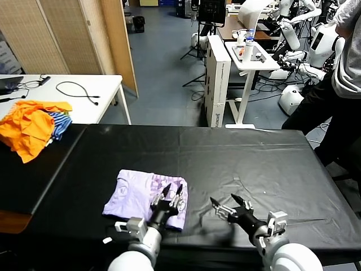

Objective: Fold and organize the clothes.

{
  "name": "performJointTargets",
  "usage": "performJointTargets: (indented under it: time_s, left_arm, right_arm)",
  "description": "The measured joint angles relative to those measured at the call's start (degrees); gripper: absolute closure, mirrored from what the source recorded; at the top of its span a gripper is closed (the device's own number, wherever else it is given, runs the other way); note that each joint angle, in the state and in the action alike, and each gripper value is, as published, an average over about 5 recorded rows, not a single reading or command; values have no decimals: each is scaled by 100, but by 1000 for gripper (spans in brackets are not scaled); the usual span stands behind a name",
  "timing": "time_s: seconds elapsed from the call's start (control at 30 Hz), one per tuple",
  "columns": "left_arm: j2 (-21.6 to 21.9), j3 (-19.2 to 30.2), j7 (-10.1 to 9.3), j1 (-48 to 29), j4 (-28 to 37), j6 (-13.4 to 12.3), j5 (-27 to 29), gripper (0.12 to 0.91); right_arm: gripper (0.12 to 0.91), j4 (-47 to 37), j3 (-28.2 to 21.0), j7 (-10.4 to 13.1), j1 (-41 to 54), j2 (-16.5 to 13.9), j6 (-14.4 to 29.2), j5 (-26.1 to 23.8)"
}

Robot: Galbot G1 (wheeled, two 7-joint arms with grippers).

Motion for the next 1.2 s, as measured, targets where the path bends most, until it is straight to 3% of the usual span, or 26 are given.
performJointTargets:
  time_s: [0.1, 0.2, 0.4, 0.67, 0.97, 1.07, 1.2]
  left_arm:
    - [186, -143, 32, -62, -102, -110, 90, 293]
    - [429, -369, 24, -150, -160, -163, 46, 163]
    - [831, -776, 0, -158, -187, -232, -39, 124]
    - [815, -885, -7, -89, -136, -279, 154, 123]
    - [796, -1008, -48, -2, -126, -337, 220, 123]
    - [770, -1027, -83, 26, -127, -348, 234, 123]
    - [747, -1044, -115, 50, -128, -341, 266, 123]
  right_arm:
    - [118, -92, -139, 66, 148, 31, -89, 320]
    - [118, -250, -330, 152, 354, 96, -144, 596]
    - [118, -678, -771, 194, 819, 249, -198, 829]
    - [135, -1177, -1307, 188, 1291, 453, -220, 870]
    - [371, -1459, -1658, 42, 1516, 591, -213, 773]
    - [494, -1533, -1718, 30, 1586, 602, -205, 768]
    - [744, -1578, -1745, 31, 1672, 569, -214, 771]
